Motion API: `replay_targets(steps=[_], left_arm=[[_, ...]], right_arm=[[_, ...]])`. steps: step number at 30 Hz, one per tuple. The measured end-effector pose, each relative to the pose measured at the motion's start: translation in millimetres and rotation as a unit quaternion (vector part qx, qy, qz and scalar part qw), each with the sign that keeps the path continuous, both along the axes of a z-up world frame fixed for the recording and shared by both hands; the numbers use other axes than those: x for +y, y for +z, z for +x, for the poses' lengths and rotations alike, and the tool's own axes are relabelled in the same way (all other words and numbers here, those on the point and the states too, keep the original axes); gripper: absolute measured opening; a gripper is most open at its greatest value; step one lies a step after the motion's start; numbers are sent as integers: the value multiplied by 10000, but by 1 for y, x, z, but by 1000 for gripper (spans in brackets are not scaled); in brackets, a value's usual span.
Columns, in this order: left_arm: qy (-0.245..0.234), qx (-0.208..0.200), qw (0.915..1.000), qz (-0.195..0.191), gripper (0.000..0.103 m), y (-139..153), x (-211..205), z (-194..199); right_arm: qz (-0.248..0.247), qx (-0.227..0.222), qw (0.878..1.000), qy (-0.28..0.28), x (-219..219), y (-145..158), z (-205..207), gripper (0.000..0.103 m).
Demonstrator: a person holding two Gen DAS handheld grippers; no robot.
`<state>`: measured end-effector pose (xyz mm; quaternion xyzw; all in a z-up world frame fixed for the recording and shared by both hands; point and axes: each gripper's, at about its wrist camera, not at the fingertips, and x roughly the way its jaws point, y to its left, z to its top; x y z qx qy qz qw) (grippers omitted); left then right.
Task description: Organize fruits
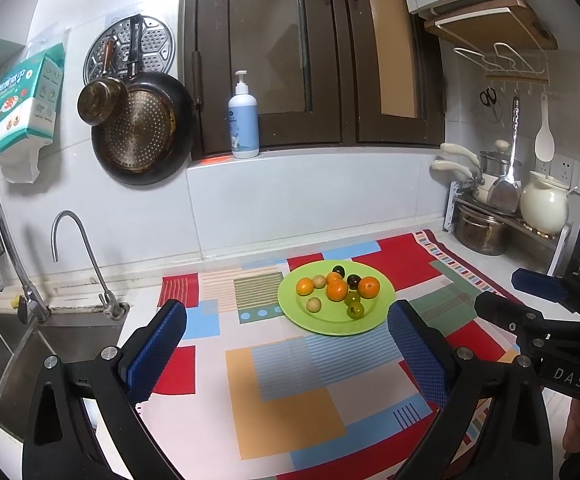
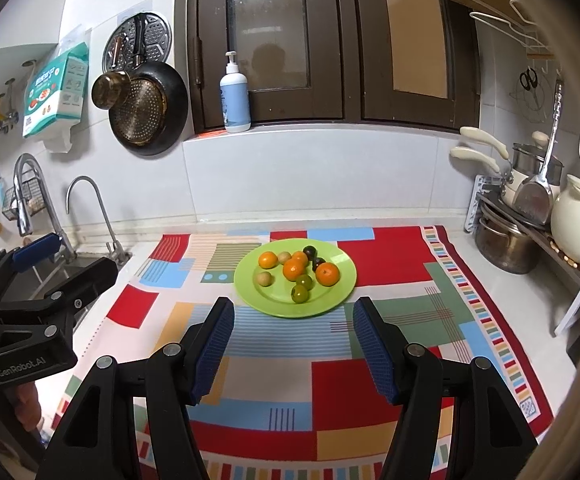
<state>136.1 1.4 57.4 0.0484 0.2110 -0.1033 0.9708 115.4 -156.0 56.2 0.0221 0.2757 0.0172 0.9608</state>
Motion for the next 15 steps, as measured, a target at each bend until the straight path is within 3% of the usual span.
replay_targets(steps=[15], left_arm=[[-88, 69, 9999, -37, 103, -1, 3, 3]], right_arm=[[5, 9, 10000, -7, 2, -1, -4, 63]])
